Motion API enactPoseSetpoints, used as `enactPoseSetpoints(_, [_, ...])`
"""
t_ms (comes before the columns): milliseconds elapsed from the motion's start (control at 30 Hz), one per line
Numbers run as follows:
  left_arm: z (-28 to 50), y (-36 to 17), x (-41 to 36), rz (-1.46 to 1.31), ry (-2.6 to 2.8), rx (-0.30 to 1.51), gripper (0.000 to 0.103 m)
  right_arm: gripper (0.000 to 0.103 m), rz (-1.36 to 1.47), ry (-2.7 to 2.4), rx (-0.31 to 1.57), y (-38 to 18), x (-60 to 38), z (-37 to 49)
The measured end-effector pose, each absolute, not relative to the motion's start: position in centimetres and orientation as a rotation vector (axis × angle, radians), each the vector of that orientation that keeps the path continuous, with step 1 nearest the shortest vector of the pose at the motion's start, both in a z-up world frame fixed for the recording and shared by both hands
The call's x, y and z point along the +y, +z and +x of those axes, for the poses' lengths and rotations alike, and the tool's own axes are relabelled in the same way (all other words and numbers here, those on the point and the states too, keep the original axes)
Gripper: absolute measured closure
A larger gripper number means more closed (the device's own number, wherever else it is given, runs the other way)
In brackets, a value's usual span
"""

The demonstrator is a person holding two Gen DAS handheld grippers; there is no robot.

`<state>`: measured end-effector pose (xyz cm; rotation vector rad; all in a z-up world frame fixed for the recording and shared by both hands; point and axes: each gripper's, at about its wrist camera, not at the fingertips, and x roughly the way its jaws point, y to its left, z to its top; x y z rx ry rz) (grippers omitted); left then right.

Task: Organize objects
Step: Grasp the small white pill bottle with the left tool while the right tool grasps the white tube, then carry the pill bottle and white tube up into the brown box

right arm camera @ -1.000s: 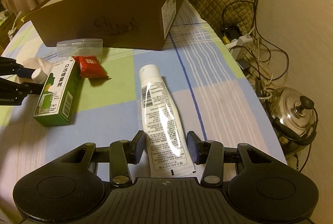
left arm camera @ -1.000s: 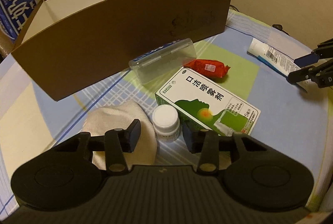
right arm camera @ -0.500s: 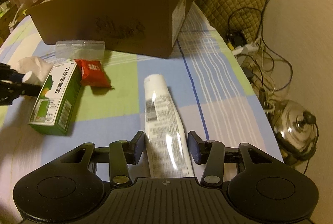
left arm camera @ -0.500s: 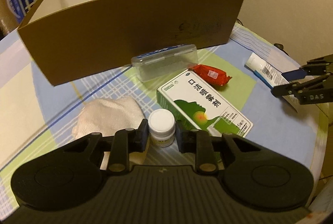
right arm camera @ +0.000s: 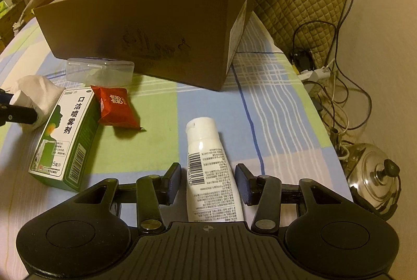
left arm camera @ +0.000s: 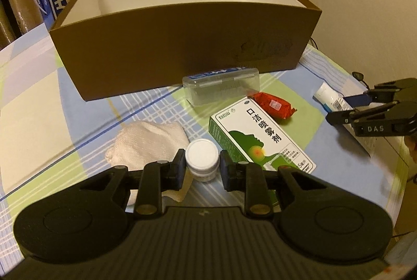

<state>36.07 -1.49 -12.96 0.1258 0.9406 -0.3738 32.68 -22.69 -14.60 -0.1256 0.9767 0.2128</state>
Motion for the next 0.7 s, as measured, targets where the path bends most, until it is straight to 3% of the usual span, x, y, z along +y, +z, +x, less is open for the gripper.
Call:
enactPoseSetpoints(133, [36.2,-12.6,-1.5,0.122,-0.368,0.934,0.080,0.066,-0.130,0.224,0.975,-14.6,-22.5,32.6])
enactPoseSetpoints(700, [35.6,-11.5,-0.3,0.087,-0.327,0.913,0.080,0.067,-0.068,0.245,1.002,-14.3,-21.9,31.3])
